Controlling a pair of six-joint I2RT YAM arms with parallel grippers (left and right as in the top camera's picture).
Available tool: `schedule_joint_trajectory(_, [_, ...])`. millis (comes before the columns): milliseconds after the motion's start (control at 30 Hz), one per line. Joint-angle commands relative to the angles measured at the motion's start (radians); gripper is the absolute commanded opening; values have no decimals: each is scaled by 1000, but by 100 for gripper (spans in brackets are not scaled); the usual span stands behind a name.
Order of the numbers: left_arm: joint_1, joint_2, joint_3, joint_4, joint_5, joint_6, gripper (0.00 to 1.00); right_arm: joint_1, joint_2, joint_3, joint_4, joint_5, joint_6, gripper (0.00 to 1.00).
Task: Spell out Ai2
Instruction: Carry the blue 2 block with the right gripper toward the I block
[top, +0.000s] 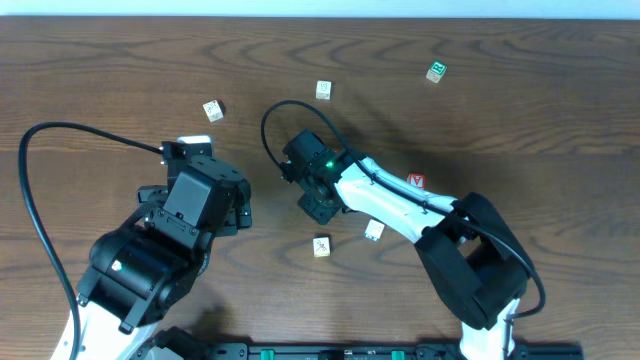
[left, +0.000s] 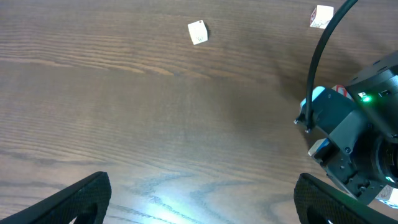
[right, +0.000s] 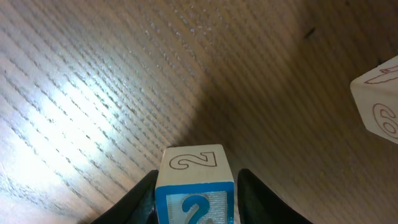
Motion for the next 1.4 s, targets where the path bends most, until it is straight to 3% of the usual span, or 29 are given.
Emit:
schedule_joint_trajectory(0, [3, -8, 27, 3, -28, -12, 96, -6, -6, 13, 13, 9, 78, 40])
schedule_joint_trajectory(167, [3, -8, 27, 3, -29, -12, 96, -13, -6, 13, 28, 30, 163, 39])
schedule_joint_trajectory(300, [3, -8, 27, 3, -29, -11, 95, -27, -5, 13, 16, 31, 212, 30])
schedule_joint_trajectory(733, [3, -8, 27, -8, -29, -12, 95, -100, -6, 13, -26, 49, 320, 24])
schedule_joint_trajectory(1367, [3, -8, 27, -9, -48, -12, 95, -209, -6, 13, 20, 113, 422, 26])
